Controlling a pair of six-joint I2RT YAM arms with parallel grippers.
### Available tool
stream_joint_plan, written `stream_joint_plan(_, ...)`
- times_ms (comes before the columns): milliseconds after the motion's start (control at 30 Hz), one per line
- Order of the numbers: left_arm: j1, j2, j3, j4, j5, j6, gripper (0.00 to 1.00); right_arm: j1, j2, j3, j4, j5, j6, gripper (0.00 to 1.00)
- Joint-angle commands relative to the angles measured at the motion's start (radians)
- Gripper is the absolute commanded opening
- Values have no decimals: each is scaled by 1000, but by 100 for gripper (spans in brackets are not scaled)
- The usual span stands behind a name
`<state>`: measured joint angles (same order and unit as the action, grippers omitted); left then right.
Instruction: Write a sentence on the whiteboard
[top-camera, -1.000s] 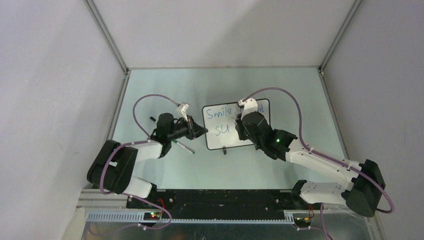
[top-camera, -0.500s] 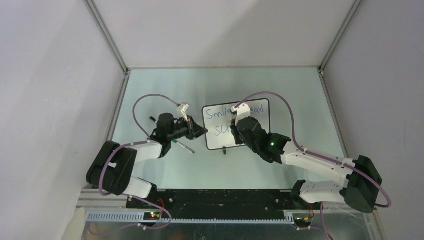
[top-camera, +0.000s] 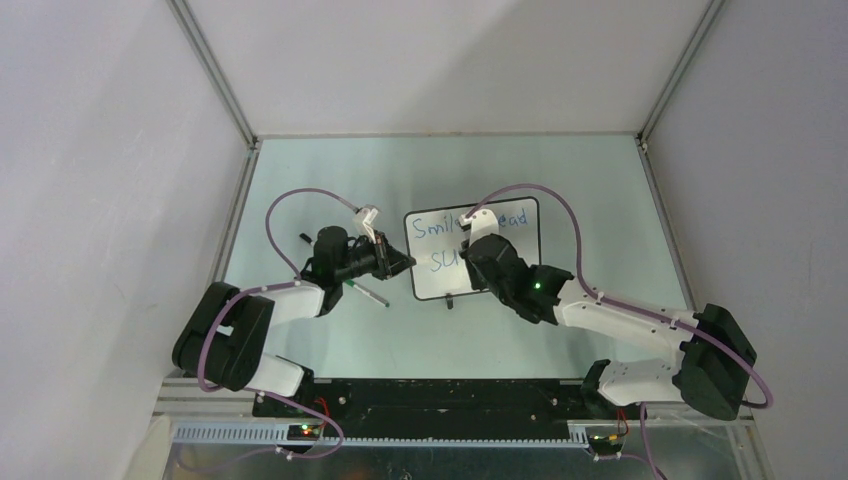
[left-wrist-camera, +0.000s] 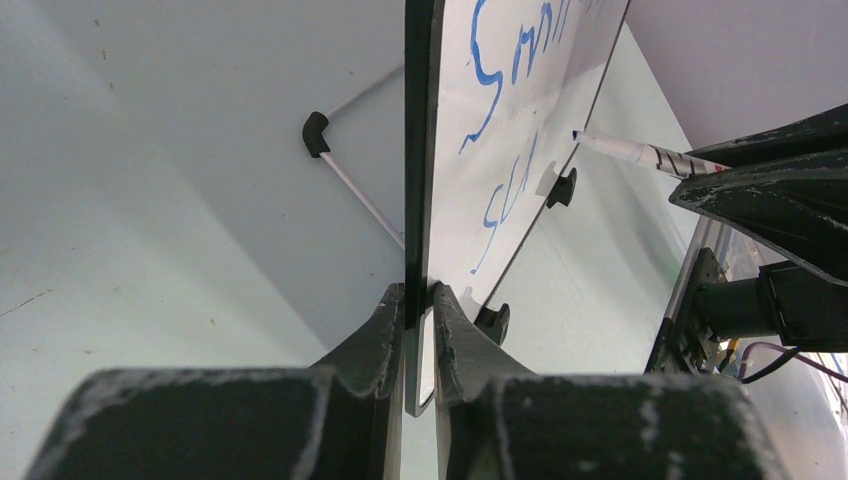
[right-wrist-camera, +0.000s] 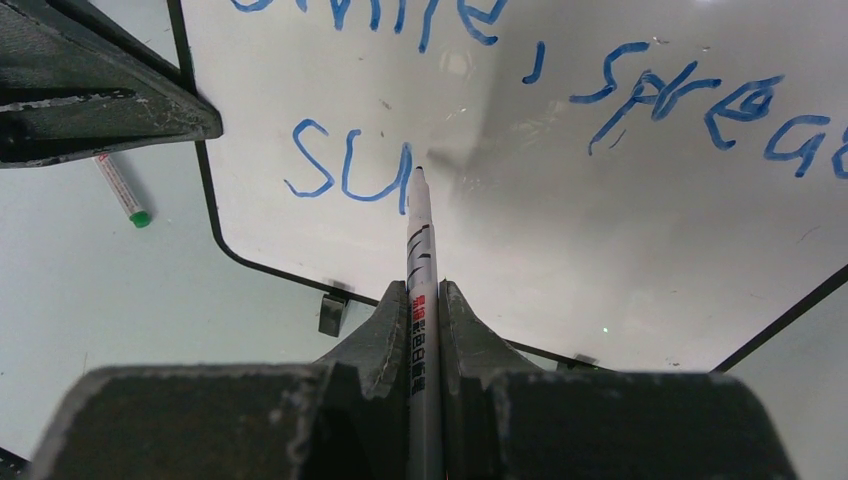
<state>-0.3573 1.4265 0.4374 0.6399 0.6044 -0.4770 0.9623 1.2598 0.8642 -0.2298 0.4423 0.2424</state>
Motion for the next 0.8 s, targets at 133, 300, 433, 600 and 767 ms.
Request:
stream_joint_plan(133,-7,-15,11,-37,-27,40,6,-15,11,45,4,34,12,0)
stream_joint_plan(300,-8,-14,12,-38,-27,41,6,-20,28,53,5,30,9,0)
stream_joint_plan(433,-9,-17,12,-41,-30,44,6,-20,40,61,4,35,6,0)
stream_joint_plan(600,-9,-17,14,-42,-30,45,6,-25,45,64,5,33,4,0)
stream_joint_plan(767,-12,-18,16,-46,-31,48,6,-34,55,73,3,31,4,0)
